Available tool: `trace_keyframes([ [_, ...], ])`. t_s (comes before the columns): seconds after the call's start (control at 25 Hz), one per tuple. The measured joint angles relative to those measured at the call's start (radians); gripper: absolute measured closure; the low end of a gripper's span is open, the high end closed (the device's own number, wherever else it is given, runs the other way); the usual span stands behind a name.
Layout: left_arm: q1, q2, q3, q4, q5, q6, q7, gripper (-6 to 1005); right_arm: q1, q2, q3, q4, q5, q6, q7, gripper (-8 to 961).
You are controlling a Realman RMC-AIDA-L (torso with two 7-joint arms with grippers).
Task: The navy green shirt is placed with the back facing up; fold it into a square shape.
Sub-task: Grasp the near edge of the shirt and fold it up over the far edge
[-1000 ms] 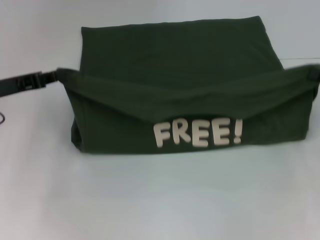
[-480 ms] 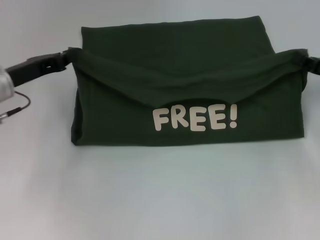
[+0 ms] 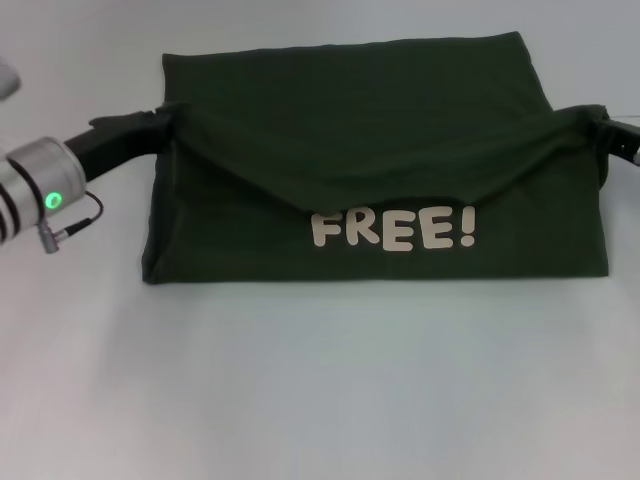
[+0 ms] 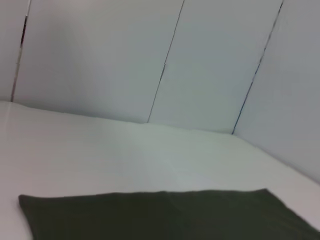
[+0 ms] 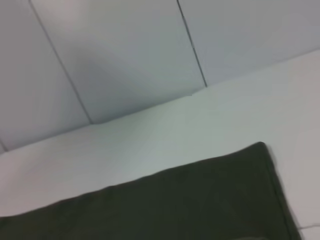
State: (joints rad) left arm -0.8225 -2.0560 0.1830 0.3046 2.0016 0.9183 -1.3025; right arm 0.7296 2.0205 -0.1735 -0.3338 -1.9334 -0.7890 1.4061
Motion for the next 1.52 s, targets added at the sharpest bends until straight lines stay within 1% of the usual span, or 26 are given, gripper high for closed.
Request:
trace_keyframes([
  [0.16, -0.003, -0.018, -0.003, -0.006, -0.006, -0.043, 0.040, 976, 0.011, 0.009, -0.001, 0.045, 0.047, 0.048, -0.077, 894],
  [0.44, 0.006, -0.021, -0.003, -0.005, -0.029, -0.063, 0.048, 977, 0.018, 0.017, -0.008, 0.059, 0.062, 0.067, -0.099, 895],
  [0.64, 0.008, -0.029, 0.000, -0.002, -0.031, -0.104, 0.049, 978, 0.019, 0.017, -0.053, 0.061, 0.061, 0.068, -0.090, 894],
  [0.76, 0.007, -0.035, 0.002, -0.001, -0.030, -0.108, 0.061, 937, 0.019, 0.016, -0.081, 0.060, 0.060, 0.069, -0.088, 893],
  [0.96, 0.007, -0.040, 0.005, 0.001, -0.024, -0.107, 0.075, 869, 0.019, 0.015, -0.112, 0.053, 0.061, 0.071, -0.087, 751],
  [1.0, 0.009, -0.040, 0.005, 0.002, -0.025, -0.108, 0.073, 832, 0.018, 0.014, -0.112, 0.052, 0.061, 0.071, -0.084, 723],
  [1.12, 0.019, -0.043, -0.002, 0.023, -0.035, -0.108, 0.055, 719, 0.011, 0.009, -0.112, 0.047, 0.061, 0.072, -0.066, 577],
  [1.2, 0.031, -0.048, -0.005, 0.048, -0.042, -0.104, 0.027, 644, 0.001, 0.006, -0.112, 0.037, 0.061, 0.059, -0.046, 479],
  [1.32, 0.051, -0.059, 0.000, 0.089, -0.053, -0.085, -0.025, 541, -0.019, 0.002, -0.113, 0.005, 0.061, -0.003, -0.014, 403],
  [1.44, 0.072, -0.066, 0.002, 0.123, -0.058, -0.032, -0.074, 438, -0.040, 0.001, -0.124, -0.042, 0.057, -0.068, 0.035, 327],
  [1.52, 0.085, -0.067, 0.002, 0.137, -0.059, 0.011, -0.103, 413, -0.056, -0.001, -0.152, -0.076, 0.055, -0.106, 0.074, 328],
])
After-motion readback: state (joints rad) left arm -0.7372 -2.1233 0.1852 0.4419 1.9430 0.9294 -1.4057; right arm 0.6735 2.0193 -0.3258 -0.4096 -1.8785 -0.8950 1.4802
